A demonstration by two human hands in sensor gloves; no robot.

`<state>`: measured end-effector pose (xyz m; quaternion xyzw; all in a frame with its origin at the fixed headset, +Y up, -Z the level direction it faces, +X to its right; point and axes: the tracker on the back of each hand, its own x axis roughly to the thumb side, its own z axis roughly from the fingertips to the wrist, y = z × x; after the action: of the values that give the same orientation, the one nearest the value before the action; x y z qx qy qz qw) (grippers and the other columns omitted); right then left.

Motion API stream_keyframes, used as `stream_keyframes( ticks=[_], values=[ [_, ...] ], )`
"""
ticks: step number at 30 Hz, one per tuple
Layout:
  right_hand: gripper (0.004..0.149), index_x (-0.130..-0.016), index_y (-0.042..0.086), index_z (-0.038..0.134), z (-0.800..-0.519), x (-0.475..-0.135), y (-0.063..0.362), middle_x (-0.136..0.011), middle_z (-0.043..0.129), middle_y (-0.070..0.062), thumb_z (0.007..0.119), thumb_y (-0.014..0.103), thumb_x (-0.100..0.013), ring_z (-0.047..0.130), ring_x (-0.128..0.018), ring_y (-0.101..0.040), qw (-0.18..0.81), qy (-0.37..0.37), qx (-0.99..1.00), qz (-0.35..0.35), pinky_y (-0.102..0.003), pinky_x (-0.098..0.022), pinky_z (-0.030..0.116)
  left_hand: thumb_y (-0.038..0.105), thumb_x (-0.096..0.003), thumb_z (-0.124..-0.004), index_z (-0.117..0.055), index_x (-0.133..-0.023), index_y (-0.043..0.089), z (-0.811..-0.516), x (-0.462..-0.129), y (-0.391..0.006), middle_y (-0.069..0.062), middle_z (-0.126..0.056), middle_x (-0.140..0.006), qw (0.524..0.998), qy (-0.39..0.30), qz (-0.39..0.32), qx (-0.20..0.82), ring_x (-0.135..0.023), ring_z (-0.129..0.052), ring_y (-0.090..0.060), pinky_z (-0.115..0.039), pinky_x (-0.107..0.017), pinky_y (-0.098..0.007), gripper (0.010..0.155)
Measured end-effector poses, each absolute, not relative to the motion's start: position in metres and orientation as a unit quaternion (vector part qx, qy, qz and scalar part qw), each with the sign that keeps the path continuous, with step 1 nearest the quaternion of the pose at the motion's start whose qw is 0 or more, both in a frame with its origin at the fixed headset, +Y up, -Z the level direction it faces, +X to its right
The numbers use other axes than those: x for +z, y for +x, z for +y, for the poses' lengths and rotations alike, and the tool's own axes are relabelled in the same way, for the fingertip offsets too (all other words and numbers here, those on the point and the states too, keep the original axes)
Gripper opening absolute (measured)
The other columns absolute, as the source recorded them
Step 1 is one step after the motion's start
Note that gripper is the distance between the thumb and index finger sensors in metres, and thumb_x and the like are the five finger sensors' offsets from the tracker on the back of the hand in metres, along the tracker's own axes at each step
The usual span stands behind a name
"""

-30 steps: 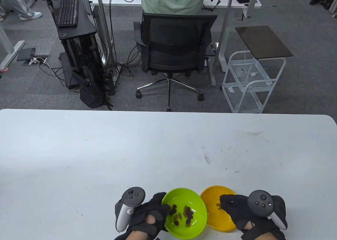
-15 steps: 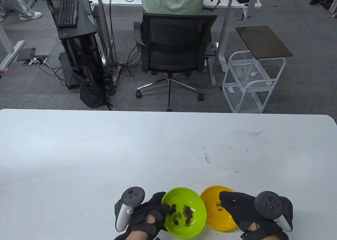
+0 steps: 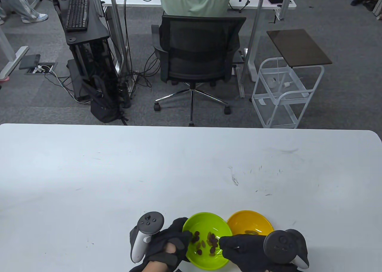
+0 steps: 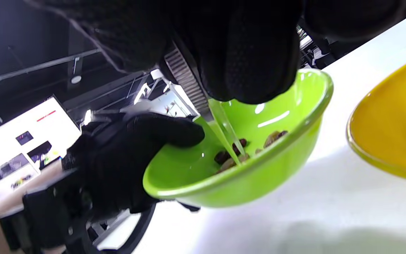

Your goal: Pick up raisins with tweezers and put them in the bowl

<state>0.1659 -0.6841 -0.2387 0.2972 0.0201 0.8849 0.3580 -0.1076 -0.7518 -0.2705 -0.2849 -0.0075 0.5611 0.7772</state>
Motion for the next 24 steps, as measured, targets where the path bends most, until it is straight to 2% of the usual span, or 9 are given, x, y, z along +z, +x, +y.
stream_keyframes(
  ticks=[6,24],
  values=[
    [0.034,-0.079,0.028,0.093,-0.6925,-0.2380,0.1587,-0.075,0.095,-0.005,0.088,0.042,-0.049,0.104,-0.049,-0.028,0.345,0.299,0.889,0.024,-0.048,-0.033,0.084,0.030,-0.0513,-0.067,-0.044,-0.110,0.011,-0.7516,-0.2707,-0.1070,-0.015,-0.063,-0.105,0.773,-0.286,-0.012,0.566,-0.077,-0.099,-0.040,-0.097,-0.042,-0.034,0.065],
    [0.034,-0.079,0.028,0.093,-0.6924,-0.2382,0.1584,-0.074,0.095,-0.006,0.088,0.042,-0.048,0.105,-0.048,-0.027,0.340,0.300,0.891,0.016,-0.048,-0.032,0.084,0.030,-0.0515,-0.067,-0.044,-0.110,0.012,-0.7538,-0.2714,-0.1066,-0.015,-0.063,-0.105,0.773,-0.289,-0.011,0.565,-0.077,-0.099,-0.040,-0.097,-0.043,-0.034,0.065]
  ],
)
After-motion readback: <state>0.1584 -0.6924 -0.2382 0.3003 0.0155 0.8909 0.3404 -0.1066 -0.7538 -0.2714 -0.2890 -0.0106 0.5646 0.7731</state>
